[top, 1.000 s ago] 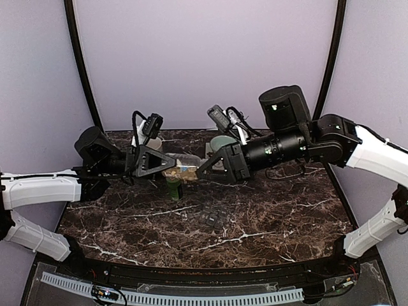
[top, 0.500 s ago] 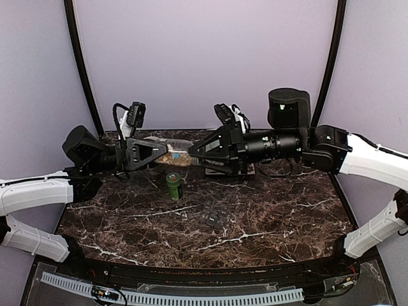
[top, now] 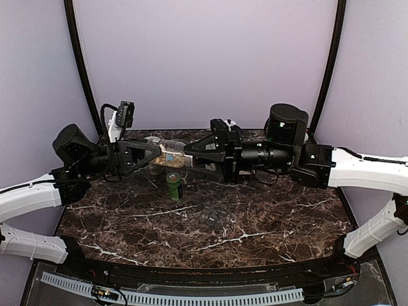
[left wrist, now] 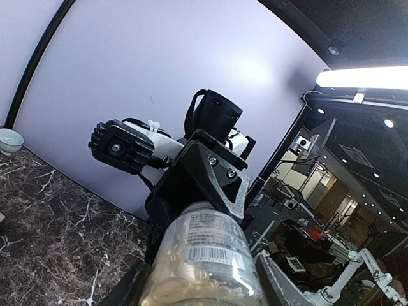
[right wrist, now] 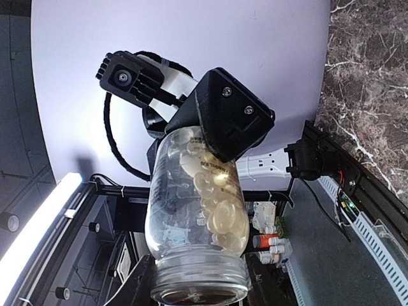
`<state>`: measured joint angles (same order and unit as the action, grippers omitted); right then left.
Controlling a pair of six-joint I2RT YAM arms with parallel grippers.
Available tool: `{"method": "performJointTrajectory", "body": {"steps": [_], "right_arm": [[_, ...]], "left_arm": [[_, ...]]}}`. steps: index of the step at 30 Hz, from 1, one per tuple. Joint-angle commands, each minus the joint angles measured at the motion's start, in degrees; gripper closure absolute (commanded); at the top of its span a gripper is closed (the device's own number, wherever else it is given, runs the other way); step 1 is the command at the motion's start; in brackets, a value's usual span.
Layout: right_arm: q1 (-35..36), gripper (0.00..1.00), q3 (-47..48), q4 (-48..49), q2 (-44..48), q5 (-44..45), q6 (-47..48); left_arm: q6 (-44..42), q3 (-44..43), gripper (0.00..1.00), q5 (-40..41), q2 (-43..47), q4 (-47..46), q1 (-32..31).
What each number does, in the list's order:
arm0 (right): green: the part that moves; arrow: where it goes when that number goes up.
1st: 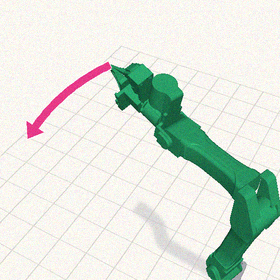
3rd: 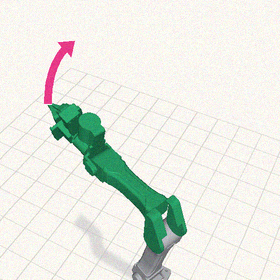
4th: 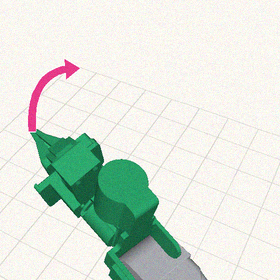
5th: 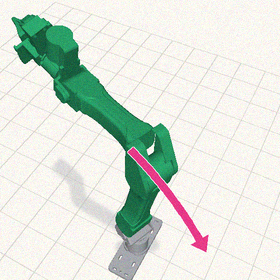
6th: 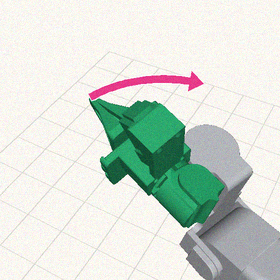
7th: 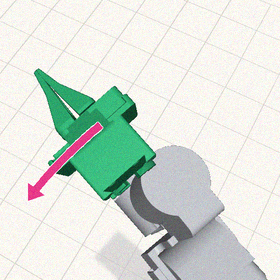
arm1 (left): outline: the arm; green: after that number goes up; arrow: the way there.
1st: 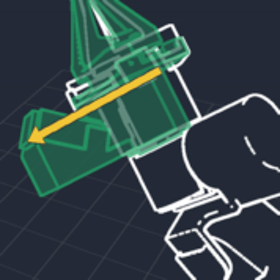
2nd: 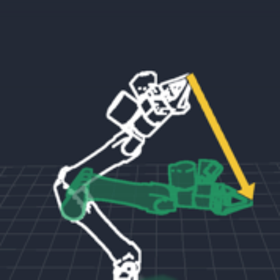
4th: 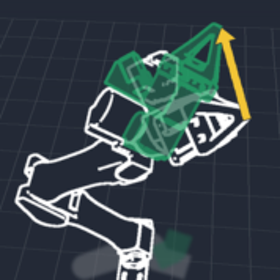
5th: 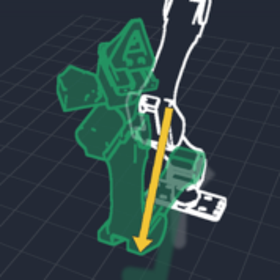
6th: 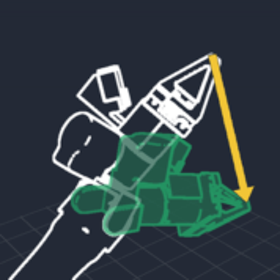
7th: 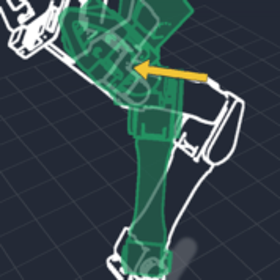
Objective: Sort the pills into containers
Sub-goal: Screw the lid of the pill bottle onto the pill bottle.
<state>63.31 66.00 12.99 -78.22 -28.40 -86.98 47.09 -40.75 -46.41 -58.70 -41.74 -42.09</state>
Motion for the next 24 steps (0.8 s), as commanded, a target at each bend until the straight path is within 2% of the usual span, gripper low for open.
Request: {"method": "performJointTrajectory", "body": {"steps": [1, 5, 7, 9, 13, 18, 24], "right_arm": [[0.74, 0.99, -2.55, 0.71, -2.52, 3.9, -6.12], [0.39, 0.98, -2.92, 0.44, -1.5, 5.55, -7.24], [0.26, 0.93, -2.91, 0.14, -1.29, 5.89, -6.84], [0.15, 0.78, -1.33, -2.15, -1.47, 5.77, -4.0], [-0.28, 0.51, 4.75, -10.09, -2.02, 6.72, 8.78], [-1.02, 0.31, 7.87, -16.53, -0.12, 9.64, 21.06], [-2.04, 0.28, 7.57, -19.85, 3.46, 13.41, 30.26]], "left_arm": [[-5.37, -1.86, 1.0, 0.01, 1.3, 3.07, -2.25], [-7.52, -1.75, 1.0, 0.96, 2.89, 6.3, -2.72], [-7.97, -1.05, 1.0, 1.98, 3.75, 6.55, -2.83], [-7.41, -0.13, 1.0, 2.85, 4.15, 5.94, -2.83], [-5.59, 1.11, 1.0, 3.52, 4.11, 4.32, -2.83], [-4.44, 2.26, 1.0, 6.65, 4.49, 4.09, -2.83], [-2.68, 3.28, 1.0, 8.93, 4.72, 3.85, -2.83]]}}
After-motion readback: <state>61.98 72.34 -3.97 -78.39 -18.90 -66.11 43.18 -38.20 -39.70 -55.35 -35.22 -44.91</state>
